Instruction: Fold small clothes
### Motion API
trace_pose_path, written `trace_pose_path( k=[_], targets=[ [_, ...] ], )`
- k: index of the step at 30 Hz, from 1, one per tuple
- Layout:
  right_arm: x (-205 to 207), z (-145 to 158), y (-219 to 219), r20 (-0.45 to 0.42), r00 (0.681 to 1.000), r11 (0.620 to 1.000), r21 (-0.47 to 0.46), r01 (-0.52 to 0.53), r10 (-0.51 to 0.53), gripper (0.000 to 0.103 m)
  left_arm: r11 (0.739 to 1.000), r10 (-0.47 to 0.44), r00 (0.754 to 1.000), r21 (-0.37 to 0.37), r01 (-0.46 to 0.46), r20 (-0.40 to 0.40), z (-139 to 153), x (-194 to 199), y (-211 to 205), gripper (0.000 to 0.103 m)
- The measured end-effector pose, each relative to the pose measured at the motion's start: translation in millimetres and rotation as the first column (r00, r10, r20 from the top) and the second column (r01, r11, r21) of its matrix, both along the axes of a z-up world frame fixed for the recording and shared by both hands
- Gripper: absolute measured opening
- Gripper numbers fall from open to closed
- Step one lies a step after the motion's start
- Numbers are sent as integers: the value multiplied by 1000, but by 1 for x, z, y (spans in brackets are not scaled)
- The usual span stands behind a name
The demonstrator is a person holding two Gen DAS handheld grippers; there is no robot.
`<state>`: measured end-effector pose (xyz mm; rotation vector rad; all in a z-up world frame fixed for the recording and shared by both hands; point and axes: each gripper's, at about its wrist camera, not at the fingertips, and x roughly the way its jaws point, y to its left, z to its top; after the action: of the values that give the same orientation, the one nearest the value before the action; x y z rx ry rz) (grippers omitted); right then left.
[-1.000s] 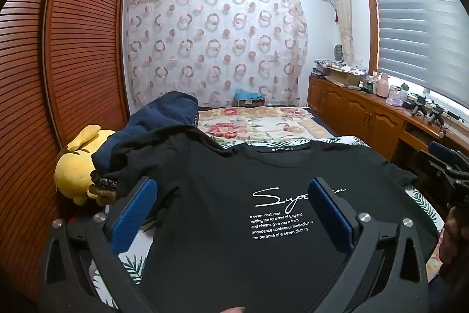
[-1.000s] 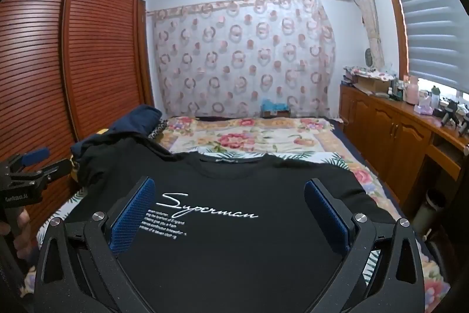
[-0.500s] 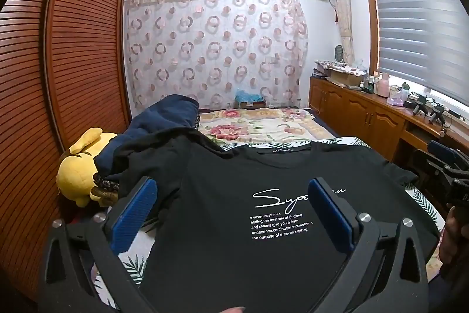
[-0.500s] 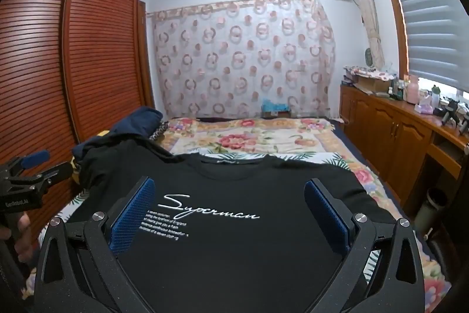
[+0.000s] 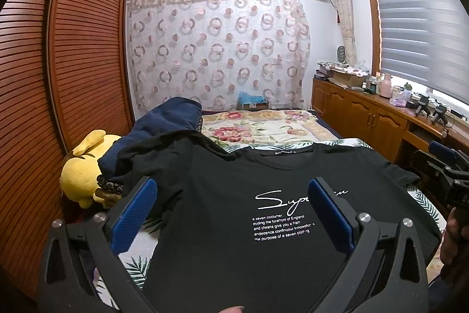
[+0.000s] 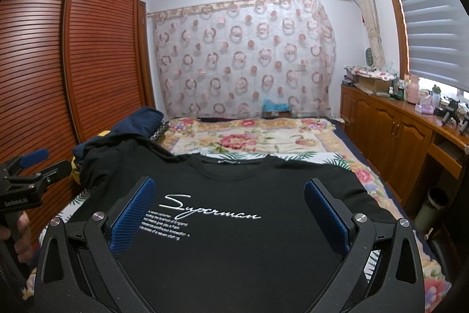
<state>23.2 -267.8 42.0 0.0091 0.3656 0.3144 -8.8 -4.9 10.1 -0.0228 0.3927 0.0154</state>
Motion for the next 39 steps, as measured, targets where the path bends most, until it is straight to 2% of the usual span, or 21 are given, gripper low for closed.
trace_pose_path(
  k=[39],
  targets=[
    [-2,-2,1,-1,1000,1000,2,-1,1,103,1000,5,1000,8,-5,6,4,-3,3,103]
  ],
)
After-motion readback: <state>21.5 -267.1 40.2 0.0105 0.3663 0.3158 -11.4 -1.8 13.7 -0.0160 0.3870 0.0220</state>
